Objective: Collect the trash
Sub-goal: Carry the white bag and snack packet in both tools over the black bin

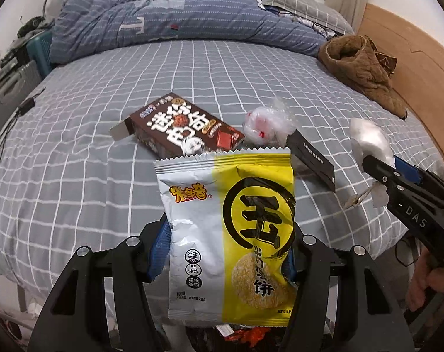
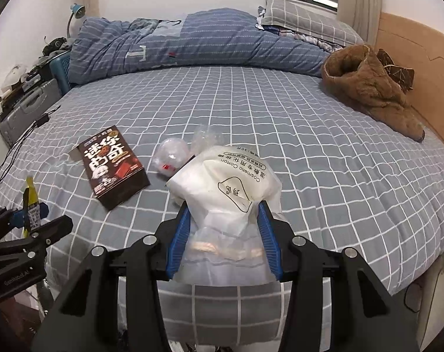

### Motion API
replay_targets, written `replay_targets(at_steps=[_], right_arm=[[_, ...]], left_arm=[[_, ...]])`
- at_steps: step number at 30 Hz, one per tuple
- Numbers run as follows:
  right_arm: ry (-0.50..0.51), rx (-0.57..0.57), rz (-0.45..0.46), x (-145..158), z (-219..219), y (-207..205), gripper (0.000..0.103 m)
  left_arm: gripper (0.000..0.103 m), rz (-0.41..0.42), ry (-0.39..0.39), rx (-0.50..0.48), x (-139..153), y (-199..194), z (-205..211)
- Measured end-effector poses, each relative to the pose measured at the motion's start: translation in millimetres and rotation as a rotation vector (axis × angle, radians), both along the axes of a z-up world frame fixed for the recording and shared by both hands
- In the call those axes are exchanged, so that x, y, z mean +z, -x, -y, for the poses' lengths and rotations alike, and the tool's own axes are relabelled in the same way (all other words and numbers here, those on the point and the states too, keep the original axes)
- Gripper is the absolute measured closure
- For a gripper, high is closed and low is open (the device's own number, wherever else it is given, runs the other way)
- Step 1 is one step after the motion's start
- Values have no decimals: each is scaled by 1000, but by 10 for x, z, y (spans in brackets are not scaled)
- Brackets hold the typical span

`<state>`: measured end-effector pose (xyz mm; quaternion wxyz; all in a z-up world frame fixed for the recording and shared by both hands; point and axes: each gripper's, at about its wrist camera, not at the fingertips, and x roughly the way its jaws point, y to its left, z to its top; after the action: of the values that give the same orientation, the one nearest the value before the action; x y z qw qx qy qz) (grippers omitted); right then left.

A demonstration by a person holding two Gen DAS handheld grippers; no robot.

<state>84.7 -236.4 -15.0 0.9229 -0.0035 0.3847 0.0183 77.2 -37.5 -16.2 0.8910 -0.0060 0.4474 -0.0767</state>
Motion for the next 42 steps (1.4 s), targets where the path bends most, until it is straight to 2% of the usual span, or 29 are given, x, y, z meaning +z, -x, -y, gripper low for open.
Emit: replay_targets(at_steps=[12, 22, 42], right_arm=[[-3, 23, -13, 59, -65, 437, 59], [-8, 18, -11, 115, -14, 775, 59], [1, 19, -38, 36, 5, 1328, 59]], left_arm=[[44, 0, -36, -2, 90, 434, 78], [44, -23, -26, 6, 59, 708, 89], [45, -49, -7, 2, 3, 1169, 153]])
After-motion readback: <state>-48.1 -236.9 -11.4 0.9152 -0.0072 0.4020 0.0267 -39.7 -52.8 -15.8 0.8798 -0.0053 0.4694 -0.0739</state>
